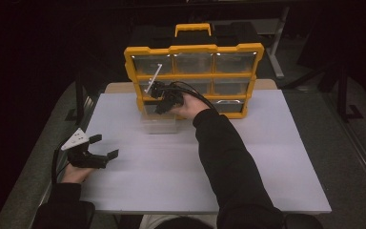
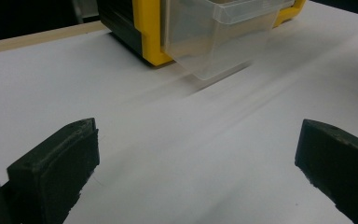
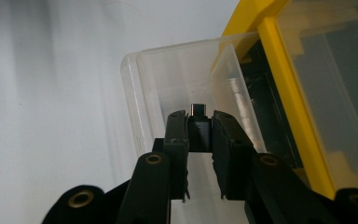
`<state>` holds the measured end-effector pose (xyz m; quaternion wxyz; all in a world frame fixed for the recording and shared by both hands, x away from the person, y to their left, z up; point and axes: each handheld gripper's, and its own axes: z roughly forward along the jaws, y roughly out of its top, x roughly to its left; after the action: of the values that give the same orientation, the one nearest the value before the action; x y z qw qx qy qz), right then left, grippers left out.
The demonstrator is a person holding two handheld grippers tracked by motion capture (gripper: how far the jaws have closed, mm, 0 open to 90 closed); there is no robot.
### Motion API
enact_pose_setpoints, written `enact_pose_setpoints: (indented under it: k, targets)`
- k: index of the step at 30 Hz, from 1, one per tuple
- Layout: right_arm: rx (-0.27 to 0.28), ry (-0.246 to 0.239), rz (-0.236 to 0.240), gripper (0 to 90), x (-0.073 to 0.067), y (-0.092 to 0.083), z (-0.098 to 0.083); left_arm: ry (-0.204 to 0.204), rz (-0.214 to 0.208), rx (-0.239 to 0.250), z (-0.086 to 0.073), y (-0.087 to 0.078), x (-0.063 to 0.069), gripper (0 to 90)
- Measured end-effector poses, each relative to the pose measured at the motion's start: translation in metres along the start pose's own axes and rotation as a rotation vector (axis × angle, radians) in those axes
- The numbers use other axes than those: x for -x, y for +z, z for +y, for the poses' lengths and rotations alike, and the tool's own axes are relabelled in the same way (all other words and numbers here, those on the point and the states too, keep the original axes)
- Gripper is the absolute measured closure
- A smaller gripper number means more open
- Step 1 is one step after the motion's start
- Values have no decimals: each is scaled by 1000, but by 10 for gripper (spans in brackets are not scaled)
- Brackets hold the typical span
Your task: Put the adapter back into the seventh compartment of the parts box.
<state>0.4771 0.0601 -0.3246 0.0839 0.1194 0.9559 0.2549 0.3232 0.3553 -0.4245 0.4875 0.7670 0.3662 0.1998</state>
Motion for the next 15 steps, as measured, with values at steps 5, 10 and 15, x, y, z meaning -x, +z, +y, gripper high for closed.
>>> enact_pose_setpoints:
  k: [5,10,15]
  targets:
    - [-8,4,-1,660,0,3,0,-2,2,2,0,0,0,0]
    - [4,15,-14,572,-3,-3,-2,-4,2,-1,0,1,0,0]
    - [15,41,-31,391,-5,-12,-6,-3,0,-2,0,1,0,0]
